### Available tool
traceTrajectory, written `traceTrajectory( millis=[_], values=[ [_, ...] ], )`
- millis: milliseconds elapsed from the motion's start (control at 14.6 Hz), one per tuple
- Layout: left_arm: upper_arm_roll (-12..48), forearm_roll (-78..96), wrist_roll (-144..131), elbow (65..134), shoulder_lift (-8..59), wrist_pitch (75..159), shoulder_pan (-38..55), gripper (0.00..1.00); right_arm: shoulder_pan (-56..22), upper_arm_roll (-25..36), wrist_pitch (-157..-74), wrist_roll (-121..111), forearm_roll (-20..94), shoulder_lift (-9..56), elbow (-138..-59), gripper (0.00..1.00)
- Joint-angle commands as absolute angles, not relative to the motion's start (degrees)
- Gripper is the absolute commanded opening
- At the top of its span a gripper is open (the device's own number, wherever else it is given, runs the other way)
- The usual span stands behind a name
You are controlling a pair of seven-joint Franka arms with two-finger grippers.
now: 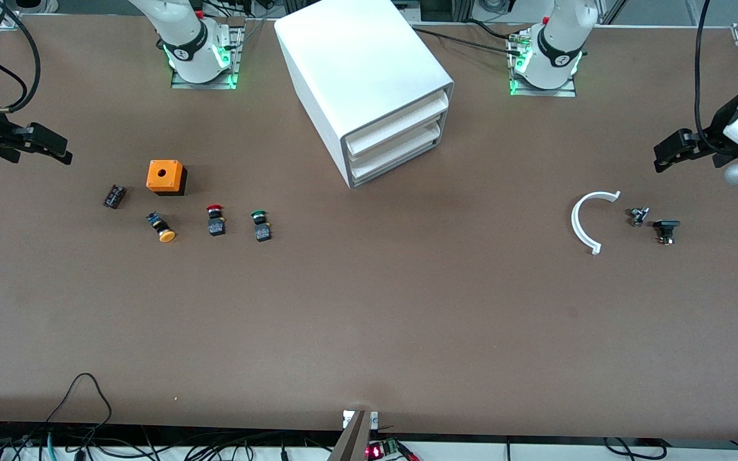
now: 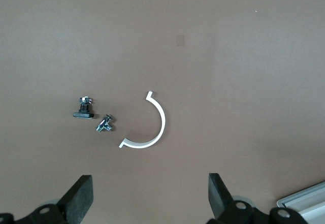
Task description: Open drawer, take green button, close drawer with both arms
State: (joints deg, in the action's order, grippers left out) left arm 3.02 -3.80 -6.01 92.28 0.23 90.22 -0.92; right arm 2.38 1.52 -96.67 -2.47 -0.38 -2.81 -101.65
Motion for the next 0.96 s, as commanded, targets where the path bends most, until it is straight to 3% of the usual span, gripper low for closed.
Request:
traceTrajectory(
  millis=[0, 618, 893],
  values=[
    [3.86, -4.31, -5.19, 89.65, 0.26, 87.19, -0.70, 1.00, 2.55, 1.41, -96.94, -2.81, -0.88, -4.39, -102.92, 1.00],
    [3.69, -2.02, -5.18, 89.65, 0.35, 87.19, -1.41, 1.00, 2.55, 1.32, -96.86, -1.05, -0.88, -4.22, -102.48, 1.00],
    [3.52, -1.93, -5.10, 89.65, 0.44, 87.27, -1.41, 1.00, 2.46, 1.32, -95.90, -1.41, -0.79, -1.50, -98.54, 1.00]
  ],
)
